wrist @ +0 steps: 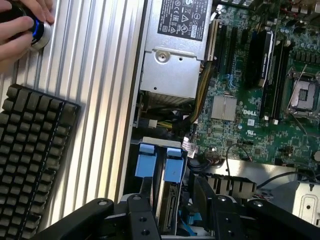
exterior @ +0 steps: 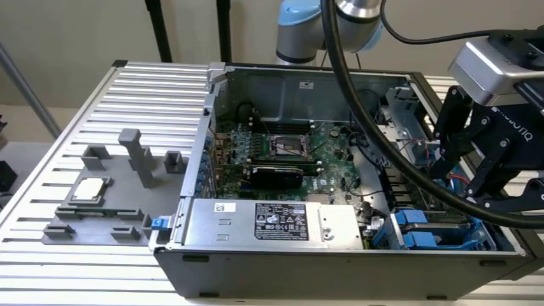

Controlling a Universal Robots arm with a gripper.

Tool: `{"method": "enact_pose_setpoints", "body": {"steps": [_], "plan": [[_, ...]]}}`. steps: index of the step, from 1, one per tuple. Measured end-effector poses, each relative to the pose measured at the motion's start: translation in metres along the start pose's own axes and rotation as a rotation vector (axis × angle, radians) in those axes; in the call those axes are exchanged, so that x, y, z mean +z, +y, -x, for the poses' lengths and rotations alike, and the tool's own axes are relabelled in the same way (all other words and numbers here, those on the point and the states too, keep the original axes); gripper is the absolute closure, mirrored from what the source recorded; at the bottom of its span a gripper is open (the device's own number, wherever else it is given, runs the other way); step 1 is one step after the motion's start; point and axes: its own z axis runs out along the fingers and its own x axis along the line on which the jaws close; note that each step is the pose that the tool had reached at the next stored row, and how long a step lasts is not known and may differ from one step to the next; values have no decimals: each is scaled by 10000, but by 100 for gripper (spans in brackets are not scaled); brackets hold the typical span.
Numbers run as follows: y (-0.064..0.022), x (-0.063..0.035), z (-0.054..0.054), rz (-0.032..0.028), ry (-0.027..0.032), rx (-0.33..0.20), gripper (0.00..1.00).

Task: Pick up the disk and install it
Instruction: 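Insert the first disk wire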

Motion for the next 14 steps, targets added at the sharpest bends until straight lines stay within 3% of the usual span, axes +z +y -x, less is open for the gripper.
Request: {"method": "enact_pose_setpoints", "body": {"steps": [2,3,6,14], "plan": [[-2,0,0,0,1,0,0],[-11,-2,-1,2,4,-1,100],[-93,-11,-12,9,-9,0,100],[-451,-12,-63,64,-18,4,100]]}}
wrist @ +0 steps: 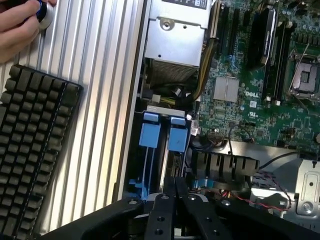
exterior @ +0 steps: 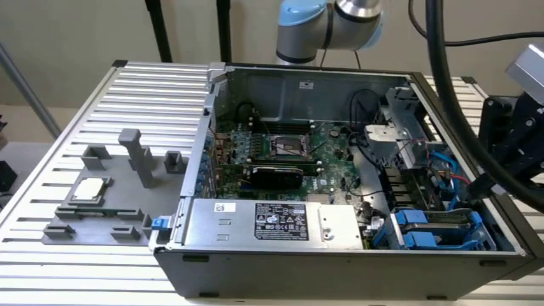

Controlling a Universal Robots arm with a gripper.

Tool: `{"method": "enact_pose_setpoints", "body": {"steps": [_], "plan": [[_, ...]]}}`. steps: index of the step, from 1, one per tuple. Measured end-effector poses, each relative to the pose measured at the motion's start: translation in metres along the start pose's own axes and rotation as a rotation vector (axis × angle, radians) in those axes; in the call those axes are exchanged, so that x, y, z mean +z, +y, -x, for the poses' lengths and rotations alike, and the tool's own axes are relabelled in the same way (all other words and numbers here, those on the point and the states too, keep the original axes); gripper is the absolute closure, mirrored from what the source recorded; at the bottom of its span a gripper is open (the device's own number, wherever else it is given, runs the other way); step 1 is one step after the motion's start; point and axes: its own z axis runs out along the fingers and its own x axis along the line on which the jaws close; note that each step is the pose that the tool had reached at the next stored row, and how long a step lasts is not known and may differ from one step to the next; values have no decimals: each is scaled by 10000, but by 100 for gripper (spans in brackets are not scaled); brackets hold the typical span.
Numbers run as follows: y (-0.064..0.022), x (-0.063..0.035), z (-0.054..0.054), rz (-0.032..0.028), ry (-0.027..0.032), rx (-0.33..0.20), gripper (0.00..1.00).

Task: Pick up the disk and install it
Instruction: 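Insert the first disk wire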

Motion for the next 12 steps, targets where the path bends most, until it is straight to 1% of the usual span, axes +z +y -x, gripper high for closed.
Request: {"method": "enact_pose_setpoints", "body": {"steps": [2,4,7,12], "plan": [[-81,33,-11,8,-6,0,100],[-136,66,-12,9,-1,-2,100],[-161,122,17,9,-1,-10,100],[-180,218,110,10,0,-33,100]]}}
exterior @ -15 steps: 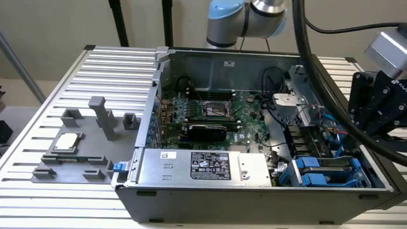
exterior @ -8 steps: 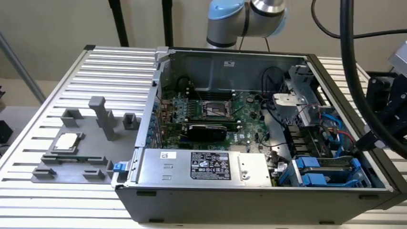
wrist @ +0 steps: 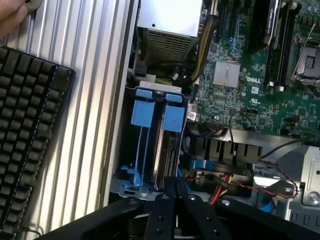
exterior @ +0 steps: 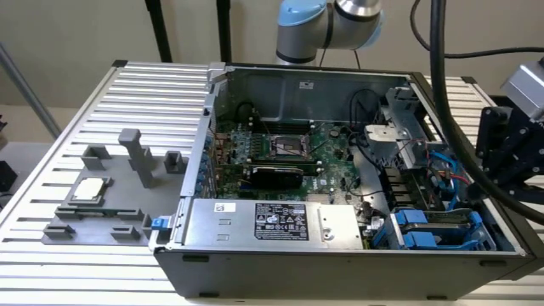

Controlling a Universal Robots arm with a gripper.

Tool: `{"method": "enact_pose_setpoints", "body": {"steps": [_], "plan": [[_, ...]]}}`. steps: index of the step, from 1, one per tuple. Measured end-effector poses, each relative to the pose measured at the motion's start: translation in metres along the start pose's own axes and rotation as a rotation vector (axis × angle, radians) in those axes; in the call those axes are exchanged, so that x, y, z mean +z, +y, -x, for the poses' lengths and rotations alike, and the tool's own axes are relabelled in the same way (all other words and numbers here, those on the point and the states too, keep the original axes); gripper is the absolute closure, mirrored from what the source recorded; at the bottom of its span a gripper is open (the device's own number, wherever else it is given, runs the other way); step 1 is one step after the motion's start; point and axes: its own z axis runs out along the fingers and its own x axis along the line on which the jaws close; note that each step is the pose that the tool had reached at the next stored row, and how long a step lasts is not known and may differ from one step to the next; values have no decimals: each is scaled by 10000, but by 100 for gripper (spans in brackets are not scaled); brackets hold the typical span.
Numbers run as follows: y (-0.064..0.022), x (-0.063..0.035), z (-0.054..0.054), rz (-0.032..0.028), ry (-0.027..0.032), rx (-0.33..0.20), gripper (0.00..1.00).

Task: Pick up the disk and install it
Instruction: 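Insert the first disk wire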

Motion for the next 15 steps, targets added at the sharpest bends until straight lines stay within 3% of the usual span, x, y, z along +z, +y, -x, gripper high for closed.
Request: {"method": "enact_pose_setpoints", "body": {"steps": [13,14,15], "plan": [[-41,248,194,5,3,-58,100],[-39,262,208,4,2,-63,0],[-33,270,220,5,3,-71,0]]}}
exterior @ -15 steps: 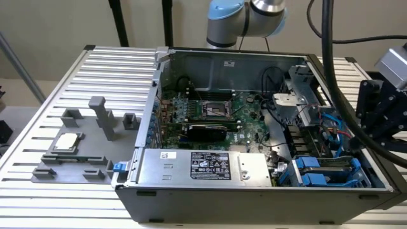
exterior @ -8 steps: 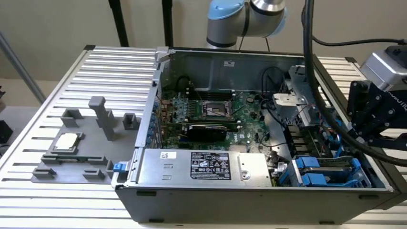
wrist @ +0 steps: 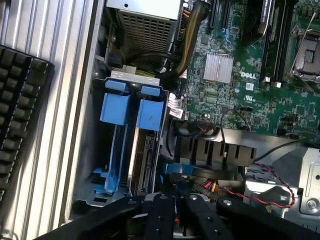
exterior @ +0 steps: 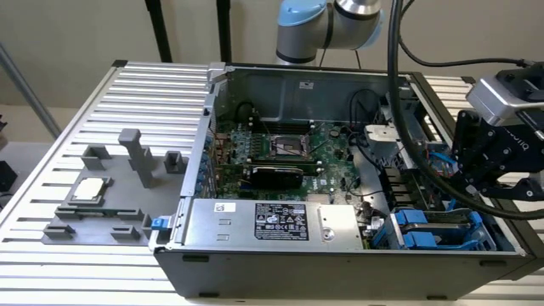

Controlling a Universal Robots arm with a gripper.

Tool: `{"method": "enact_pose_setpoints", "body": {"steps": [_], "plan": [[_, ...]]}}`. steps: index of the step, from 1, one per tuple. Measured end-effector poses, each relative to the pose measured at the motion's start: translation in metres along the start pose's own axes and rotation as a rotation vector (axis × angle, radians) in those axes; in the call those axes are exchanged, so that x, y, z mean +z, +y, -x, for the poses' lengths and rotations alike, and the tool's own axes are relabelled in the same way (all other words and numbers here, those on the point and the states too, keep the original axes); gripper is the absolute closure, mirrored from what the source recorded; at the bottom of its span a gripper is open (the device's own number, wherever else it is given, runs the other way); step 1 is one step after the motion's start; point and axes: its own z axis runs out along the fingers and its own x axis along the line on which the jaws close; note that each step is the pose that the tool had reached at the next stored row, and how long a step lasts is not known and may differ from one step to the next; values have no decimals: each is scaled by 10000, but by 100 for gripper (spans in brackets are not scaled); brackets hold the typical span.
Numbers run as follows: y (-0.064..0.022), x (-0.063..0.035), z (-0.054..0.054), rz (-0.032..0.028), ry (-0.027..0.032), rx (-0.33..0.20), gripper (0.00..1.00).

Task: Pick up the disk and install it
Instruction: 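Insert the first disk wire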

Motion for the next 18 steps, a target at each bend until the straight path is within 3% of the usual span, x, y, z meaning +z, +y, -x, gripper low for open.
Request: {"method": "enact_pose_setpoints", "body": {"steps": [6,10,18], "plan": [[117,13,33,2,1,-25,0],[170,8,-81,-3,-30,-27,0],[138,-8,-266,-36,-248,-40,0]]}}
